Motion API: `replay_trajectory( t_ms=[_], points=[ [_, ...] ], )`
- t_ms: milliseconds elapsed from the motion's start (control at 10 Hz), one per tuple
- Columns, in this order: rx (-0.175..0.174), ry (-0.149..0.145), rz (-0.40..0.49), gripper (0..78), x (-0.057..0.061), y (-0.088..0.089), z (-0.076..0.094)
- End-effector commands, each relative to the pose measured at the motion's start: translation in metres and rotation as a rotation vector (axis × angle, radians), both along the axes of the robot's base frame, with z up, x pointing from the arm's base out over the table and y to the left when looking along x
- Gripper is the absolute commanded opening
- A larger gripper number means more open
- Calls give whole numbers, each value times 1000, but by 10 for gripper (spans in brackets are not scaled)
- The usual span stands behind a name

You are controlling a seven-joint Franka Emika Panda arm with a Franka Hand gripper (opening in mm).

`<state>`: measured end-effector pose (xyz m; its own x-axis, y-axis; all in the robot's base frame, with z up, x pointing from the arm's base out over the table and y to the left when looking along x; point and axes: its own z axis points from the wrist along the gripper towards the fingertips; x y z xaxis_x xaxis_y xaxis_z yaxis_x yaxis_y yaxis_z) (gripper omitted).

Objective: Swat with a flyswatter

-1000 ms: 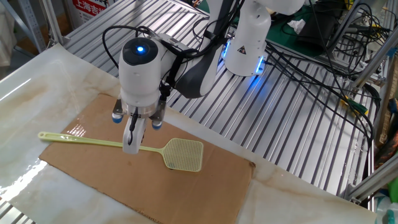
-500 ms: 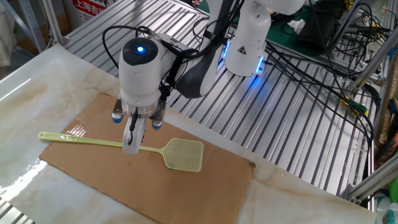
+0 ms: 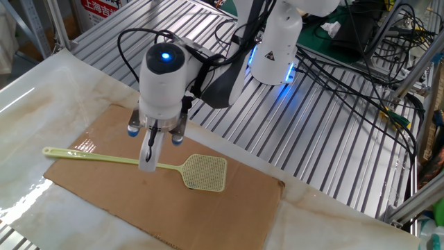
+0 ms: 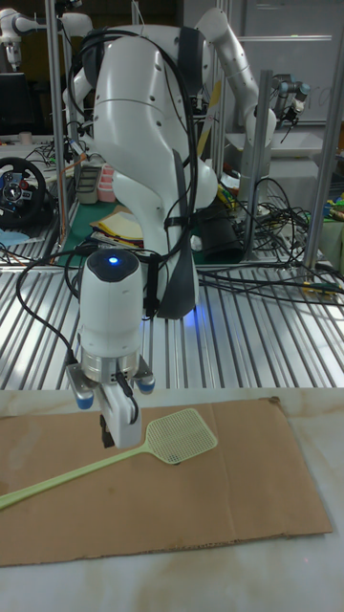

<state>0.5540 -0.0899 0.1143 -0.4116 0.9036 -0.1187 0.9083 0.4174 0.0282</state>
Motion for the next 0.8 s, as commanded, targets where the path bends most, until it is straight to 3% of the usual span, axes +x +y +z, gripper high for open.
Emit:
replay_trajectory(
  t_ms=[100,800],
  points=[
    [-1,-5,1,774,1,0,1],
    [-1,-5,1,774,1,0,1]
  ],
)
